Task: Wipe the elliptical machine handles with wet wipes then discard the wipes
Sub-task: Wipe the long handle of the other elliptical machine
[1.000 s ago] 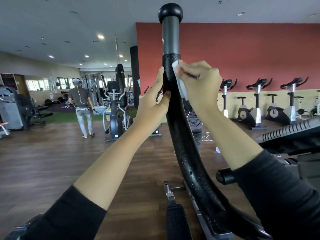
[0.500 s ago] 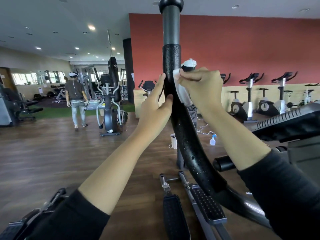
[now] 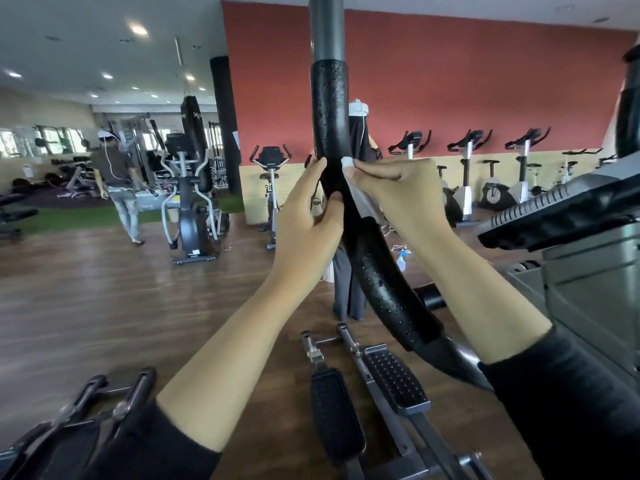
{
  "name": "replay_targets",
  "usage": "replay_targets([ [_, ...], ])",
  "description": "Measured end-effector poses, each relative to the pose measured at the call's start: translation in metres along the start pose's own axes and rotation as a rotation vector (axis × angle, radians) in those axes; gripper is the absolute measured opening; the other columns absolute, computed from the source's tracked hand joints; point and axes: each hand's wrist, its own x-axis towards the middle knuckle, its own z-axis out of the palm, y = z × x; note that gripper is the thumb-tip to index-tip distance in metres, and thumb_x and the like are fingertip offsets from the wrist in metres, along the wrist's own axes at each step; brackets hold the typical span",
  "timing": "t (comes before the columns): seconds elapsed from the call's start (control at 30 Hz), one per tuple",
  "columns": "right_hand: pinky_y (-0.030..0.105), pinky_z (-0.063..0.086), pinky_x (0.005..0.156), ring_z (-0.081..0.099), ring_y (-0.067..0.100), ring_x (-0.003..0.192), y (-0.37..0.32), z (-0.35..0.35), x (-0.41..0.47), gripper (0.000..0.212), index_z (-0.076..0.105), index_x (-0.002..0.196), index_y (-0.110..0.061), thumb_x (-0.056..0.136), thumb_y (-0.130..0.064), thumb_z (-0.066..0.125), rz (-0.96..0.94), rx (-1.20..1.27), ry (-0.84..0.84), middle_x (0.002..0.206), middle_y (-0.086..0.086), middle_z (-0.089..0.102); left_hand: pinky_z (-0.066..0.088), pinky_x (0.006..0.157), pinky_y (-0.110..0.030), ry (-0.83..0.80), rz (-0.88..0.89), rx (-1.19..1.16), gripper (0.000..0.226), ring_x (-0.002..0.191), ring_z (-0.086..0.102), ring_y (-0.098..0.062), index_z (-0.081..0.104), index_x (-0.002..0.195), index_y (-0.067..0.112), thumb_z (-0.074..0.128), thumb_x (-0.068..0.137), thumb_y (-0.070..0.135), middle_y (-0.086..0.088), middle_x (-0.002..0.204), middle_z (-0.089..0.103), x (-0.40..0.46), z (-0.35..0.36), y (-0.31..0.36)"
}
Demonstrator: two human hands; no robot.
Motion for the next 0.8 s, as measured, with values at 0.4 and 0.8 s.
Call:
replay_targets([
  [0.4,0.013,0.051,0.078,0.064,0.001,0.078,-0.003,-0.009,-0.022,0.015,0.075,0.091,-0.012,0.078,-0.018,0.076,0.011,-0.004,0.017,0.087,0.002,0.072,0.039,0.093,-0.004,-0.003,-0.046,-0.054,0.047,0.121,0.048,0.011,0.045,0.142,0.017,0.051,0.097,0.009,0.013,0.137,0.053,-0.028,0.003,0.000],
  [0.8,0.011,0.048,0.083,0.063,0.000,0.088,0.012,-0.038,-0.073,0.017,0.075,0.096,-0.015,0.079,-0.017,0.076,-0.009,-0.055,-0.042,0.098,-0.005,0.070,0.036,0.110,-0.019,0.046,-0.151,-0.023,0.045,0.126,0.045,0.009,0.047,0.141,0.025,0.053,0.097,0.016,0.016,0.139,0.051,-0.064,0.011,0.011],
])
